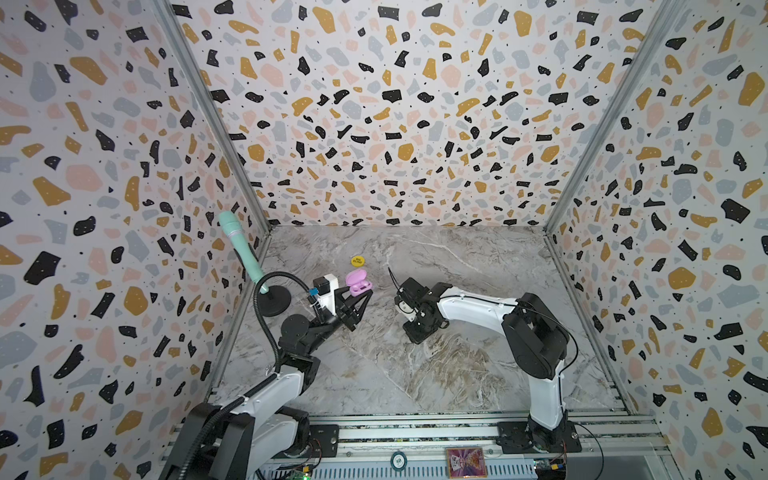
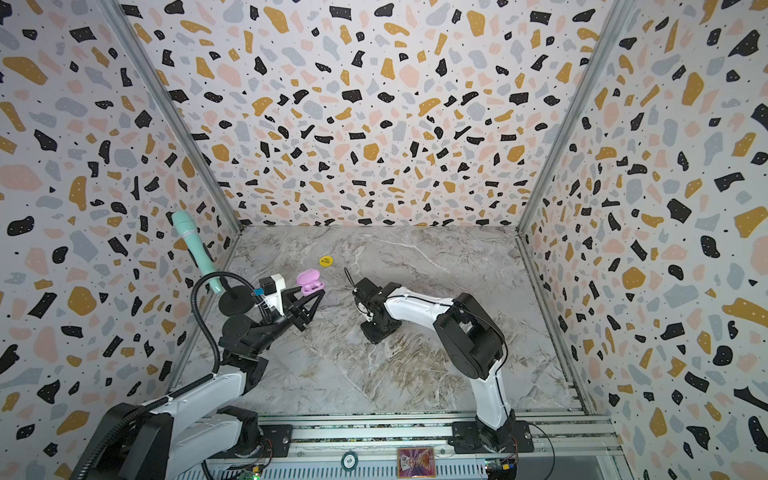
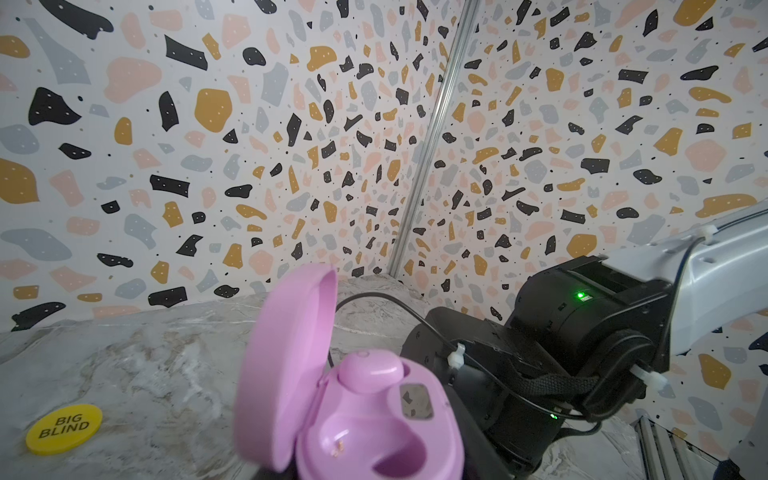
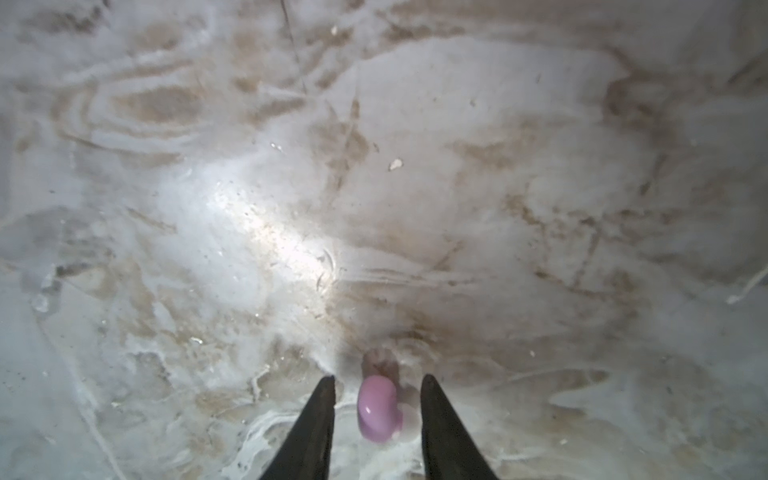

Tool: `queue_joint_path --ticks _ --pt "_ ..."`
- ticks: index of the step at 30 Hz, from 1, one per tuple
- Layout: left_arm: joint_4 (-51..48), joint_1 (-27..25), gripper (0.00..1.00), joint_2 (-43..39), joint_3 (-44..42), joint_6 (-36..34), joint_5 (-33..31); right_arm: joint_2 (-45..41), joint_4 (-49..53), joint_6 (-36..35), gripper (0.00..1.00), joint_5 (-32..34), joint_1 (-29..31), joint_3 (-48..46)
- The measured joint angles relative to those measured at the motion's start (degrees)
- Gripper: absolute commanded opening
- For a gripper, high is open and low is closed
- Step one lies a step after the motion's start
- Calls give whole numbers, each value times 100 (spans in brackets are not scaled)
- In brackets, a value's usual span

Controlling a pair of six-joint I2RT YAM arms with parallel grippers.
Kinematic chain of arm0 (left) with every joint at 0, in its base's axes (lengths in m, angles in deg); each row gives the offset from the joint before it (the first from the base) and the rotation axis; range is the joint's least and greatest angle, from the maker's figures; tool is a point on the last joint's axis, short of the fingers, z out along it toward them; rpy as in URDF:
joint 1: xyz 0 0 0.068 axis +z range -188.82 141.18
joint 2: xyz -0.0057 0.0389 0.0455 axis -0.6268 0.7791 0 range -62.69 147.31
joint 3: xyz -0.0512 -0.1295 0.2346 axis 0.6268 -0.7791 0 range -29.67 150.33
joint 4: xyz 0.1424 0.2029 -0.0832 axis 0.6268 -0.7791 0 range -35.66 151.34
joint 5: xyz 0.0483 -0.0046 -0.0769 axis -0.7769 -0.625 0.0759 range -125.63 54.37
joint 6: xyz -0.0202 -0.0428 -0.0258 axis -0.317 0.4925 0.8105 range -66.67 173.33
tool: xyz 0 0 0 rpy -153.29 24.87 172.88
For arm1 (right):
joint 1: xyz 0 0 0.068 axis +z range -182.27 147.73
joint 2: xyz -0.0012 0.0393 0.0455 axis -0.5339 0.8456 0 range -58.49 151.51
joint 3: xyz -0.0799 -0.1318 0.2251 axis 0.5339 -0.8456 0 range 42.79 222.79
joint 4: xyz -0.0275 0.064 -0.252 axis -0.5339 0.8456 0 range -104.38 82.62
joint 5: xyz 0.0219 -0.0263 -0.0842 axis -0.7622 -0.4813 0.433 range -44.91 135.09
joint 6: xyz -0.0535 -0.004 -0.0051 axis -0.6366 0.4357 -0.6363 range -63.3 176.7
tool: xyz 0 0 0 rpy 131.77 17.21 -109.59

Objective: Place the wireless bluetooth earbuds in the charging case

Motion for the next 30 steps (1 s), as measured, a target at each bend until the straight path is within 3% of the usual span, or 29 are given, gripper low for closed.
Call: queue_joint_path --ticks 11,30 --pt "0 0 0 35 0 39 2 0 33 2 34 -39 4 0" --pt "0 0 0 35 0 39 2 83 46 52 22 46 107 11"
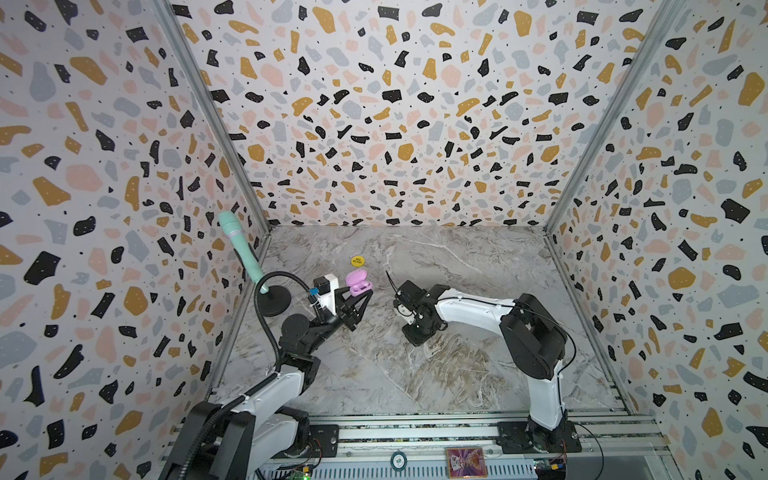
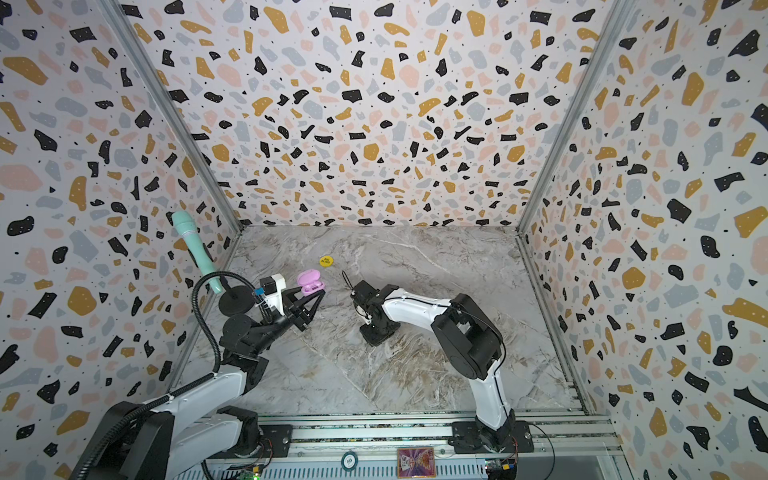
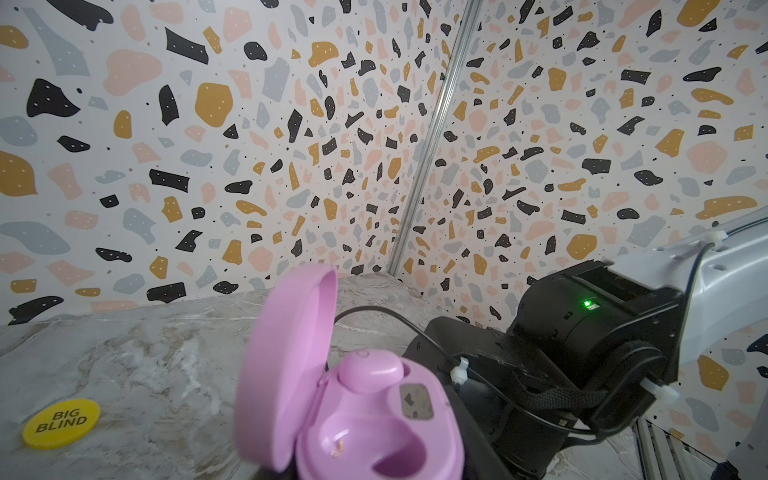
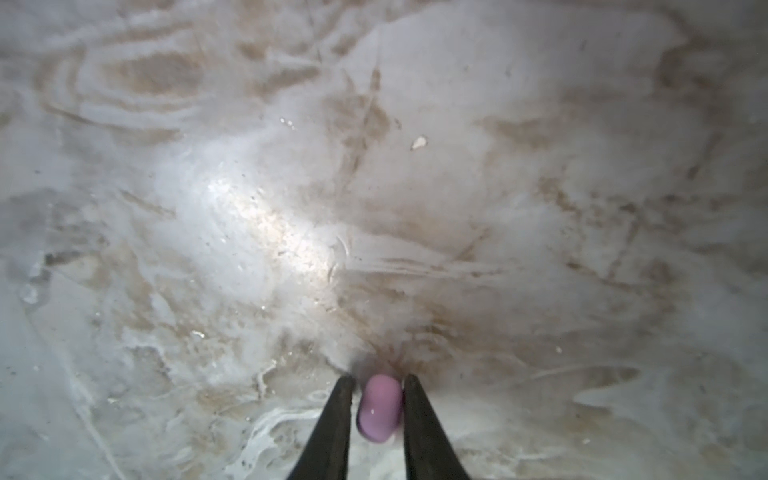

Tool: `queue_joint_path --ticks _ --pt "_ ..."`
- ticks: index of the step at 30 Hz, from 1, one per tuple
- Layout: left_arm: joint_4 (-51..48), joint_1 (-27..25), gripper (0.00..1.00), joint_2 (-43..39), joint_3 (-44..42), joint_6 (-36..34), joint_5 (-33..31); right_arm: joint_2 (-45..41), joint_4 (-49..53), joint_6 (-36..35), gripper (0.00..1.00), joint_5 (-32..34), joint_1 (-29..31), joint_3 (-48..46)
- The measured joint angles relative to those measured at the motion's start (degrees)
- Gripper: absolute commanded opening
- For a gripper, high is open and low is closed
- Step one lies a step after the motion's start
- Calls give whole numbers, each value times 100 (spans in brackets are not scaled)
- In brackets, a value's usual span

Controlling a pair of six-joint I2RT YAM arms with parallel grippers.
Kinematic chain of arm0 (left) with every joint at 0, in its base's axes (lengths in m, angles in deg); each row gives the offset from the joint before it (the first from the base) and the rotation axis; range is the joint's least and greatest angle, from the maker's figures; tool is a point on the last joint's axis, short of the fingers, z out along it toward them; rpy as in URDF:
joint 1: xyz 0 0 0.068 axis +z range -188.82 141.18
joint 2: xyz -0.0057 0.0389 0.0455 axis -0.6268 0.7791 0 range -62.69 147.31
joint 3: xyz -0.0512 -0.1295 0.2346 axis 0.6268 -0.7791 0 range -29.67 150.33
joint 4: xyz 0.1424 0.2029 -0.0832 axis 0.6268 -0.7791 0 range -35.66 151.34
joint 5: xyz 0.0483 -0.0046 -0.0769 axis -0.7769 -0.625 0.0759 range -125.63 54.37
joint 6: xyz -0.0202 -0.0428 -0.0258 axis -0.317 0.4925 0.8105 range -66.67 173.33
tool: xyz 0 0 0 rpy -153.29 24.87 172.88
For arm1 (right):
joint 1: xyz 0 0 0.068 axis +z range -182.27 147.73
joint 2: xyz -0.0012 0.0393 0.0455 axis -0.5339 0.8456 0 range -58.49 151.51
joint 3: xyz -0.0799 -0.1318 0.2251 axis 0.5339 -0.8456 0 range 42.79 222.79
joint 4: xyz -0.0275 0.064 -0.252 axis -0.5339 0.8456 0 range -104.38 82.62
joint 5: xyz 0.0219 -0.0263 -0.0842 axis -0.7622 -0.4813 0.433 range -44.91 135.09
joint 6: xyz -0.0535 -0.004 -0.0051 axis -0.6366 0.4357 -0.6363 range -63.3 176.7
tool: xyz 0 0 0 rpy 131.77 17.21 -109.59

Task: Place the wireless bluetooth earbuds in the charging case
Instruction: 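Close the right gripper on the pink earbud and lift it, then carry the pink earbud with the right gripper over the left-held case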

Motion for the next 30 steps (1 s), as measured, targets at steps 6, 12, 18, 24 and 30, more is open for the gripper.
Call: queue_joint_path --ticks 6,12,18,24,30 --pt "0 0 0 0 0 0 0 13 17 68 15 70 15 24" --pt "-2 0 0 0 0 0 7 11 26 92 13 120 15 33" --pt "-2 -15 0 2 0 0 22 -76 28 197 12 74 -66 22" --pt "-9 -127 0 61 28 -2 39 -820 24 396 12 -247 -365 -181" --pt "22 -417 0 323 131 -4 118 -1908 37 638 12 -680 -632 -251"
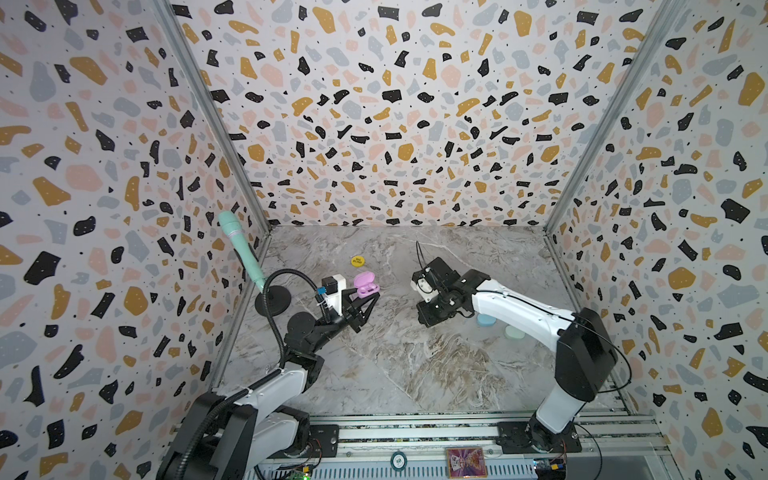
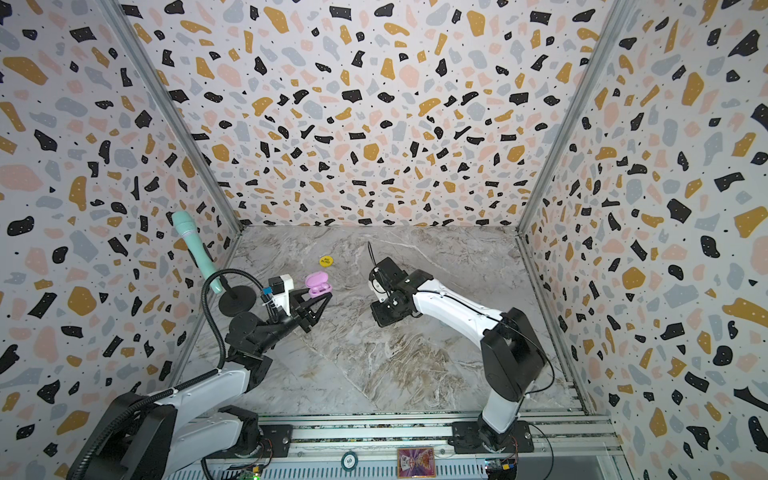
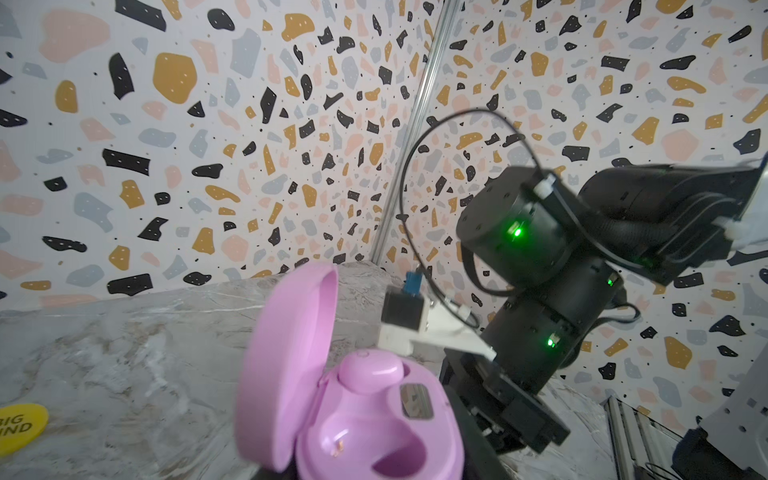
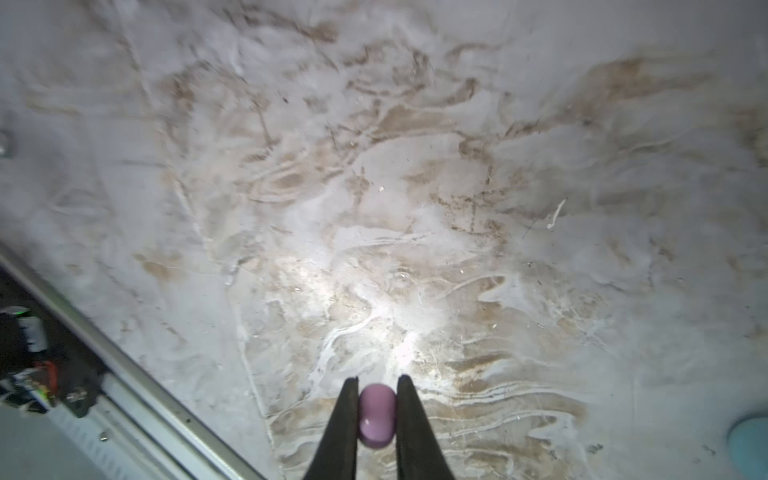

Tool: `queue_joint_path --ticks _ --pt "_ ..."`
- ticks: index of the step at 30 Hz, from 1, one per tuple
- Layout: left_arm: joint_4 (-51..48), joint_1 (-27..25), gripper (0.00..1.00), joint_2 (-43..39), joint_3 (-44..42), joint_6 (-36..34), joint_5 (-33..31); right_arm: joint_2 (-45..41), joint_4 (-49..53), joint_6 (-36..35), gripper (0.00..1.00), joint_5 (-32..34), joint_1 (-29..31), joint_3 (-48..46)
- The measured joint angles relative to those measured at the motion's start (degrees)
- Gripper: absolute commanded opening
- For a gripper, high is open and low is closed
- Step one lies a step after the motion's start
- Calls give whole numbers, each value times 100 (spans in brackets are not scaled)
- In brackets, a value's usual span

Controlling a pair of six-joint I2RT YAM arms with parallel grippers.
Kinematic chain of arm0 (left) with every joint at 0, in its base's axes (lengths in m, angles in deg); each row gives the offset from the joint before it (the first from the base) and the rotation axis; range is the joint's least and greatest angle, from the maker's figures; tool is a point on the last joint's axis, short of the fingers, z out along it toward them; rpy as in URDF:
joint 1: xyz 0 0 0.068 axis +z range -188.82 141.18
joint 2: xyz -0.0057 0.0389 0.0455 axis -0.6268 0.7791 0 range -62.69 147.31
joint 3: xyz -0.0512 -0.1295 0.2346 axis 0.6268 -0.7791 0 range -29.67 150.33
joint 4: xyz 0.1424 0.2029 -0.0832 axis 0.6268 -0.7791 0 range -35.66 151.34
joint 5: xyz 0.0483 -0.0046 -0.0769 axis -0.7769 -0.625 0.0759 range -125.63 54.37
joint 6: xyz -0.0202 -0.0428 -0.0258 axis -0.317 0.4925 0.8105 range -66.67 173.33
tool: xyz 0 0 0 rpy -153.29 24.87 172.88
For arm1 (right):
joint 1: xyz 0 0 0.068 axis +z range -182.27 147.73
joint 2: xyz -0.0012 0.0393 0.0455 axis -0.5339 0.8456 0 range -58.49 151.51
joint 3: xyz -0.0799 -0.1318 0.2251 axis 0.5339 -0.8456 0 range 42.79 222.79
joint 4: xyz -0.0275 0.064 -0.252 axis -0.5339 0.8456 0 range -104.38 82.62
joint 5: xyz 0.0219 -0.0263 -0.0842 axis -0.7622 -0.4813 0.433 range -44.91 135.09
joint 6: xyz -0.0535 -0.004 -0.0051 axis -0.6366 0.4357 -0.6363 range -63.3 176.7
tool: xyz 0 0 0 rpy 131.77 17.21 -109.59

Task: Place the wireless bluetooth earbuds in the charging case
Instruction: 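Carry the pink earbud with the right gripper over the left-held case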

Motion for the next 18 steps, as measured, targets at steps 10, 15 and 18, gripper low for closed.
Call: queue_joint_path --ticks 10,15,18 --pt "144 -431 0 509 352 -33 155 -1322 -509 597 12 -1298 -275 4" --pt "166 -579 0 629 472 -136 264 -1469 -927 929 12 -1869 -282 7" --pt "184 -658 0 686 498 -170 330 -1519 -1281 1154 12 -2177 -282 -33"
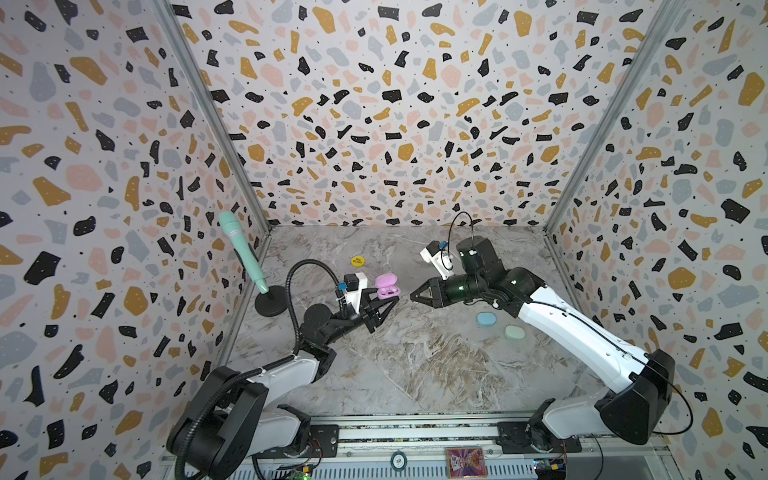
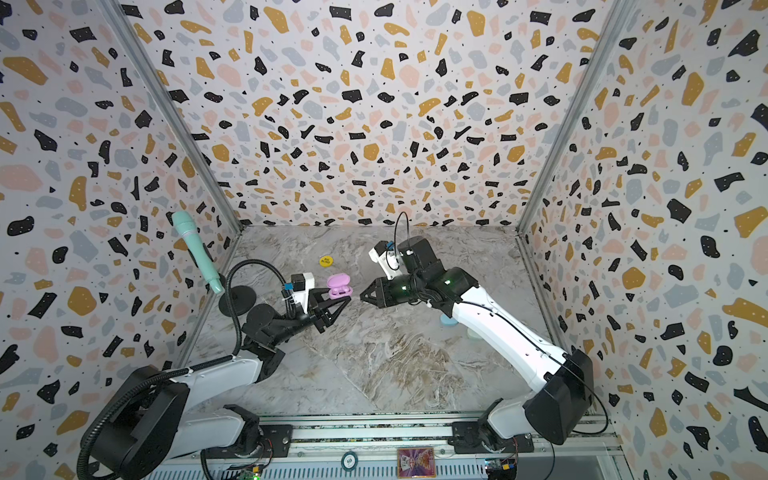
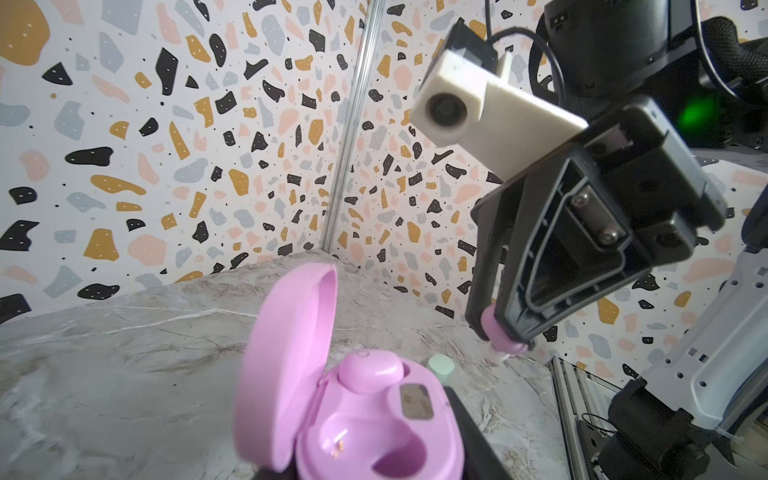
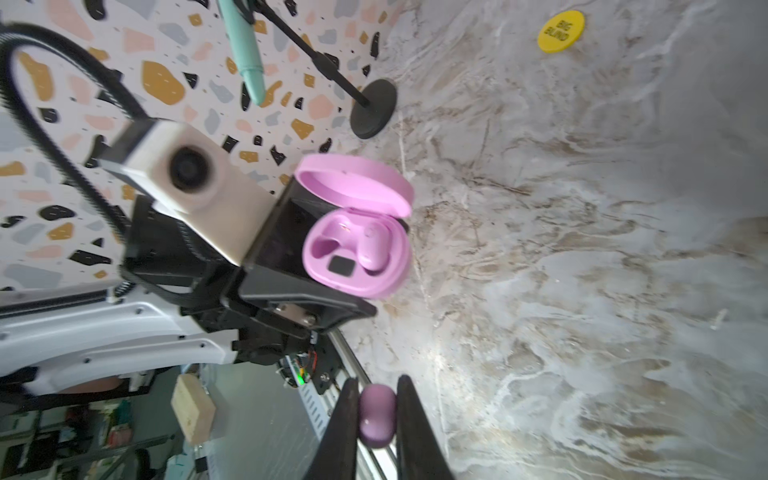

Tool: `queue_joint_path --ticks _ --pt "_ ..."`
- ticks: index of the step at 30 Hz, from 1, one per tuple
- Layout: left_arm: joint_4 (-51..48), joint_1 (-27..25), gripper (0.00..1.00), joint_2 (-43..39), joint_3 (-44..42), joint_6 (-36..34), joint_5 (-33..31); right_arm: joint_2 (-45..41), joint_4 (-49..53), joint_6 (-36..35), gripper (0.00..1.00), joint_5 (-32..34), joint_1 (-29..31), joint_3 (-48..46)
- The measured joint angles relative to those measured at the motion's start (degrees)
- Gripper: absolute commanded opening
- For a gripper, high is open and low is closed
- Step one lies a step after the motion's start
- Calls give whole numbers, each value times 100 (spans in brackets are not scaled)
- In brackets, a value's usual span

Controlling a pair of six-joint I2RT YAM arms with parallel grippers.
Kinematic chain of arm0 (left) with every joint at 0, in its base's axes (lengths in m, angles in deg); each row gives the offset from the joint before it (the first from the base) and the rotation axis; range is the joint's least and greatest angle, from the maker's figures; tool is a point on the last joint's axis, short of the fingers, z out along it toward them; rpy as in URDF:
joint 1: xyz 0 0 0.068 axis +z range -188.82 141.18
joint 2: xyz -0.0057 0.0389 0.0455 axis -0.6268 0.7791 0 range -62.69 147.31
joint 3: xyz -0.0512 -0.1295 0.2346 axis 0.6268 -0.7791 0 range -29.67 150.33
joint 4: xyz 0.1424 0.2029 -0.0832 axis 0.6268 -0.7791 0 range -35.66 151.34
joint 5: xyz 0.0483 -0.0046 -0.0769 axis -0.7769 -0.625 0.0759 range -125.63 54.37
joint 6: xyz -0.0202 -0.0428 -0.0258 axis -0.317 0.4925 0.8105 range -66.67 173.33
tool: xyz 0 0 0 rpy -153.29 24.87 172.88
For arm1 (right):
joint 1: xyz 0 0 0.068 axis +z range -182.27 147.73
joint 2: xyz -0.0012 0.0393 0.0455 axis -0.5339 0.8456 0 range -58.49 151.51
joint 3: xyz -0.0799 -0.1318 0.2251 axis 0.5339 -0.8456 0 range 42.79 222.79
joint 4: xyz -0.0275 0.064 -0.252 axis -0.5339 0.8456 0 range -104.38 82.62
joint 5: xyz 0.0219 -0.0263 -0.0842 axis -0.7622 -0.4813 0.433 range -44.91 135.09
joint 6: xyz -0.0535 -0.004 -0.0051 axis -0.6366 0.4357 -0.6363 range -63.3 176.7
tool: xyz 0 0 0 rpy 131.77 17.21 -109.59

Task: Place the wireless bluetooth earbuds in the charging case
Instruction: 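Carry the pink earbud with the right gripper over the left-held case, then lower the earbud into the empty case slot and open the right gripper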

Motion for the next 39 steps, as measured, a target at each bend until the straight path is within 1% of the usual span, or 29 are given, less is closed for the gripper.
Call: queue_joint_path --ticks 7,19,28,39 --pt "-63 -256 0 175 214 -179 44 -35 -623 367 12 -402 9 -44" --pt "-221 -503 0 195 387 -433 181 44 -1296 678 12 -575 146 -160" --pt "-302 -551 0 94 387 -511 199 247 -1394 739 12 -581 190 -164" --pt "-372 -560 0 -50 387 -564 236 260 -1405 763 12 -564 304 -181"
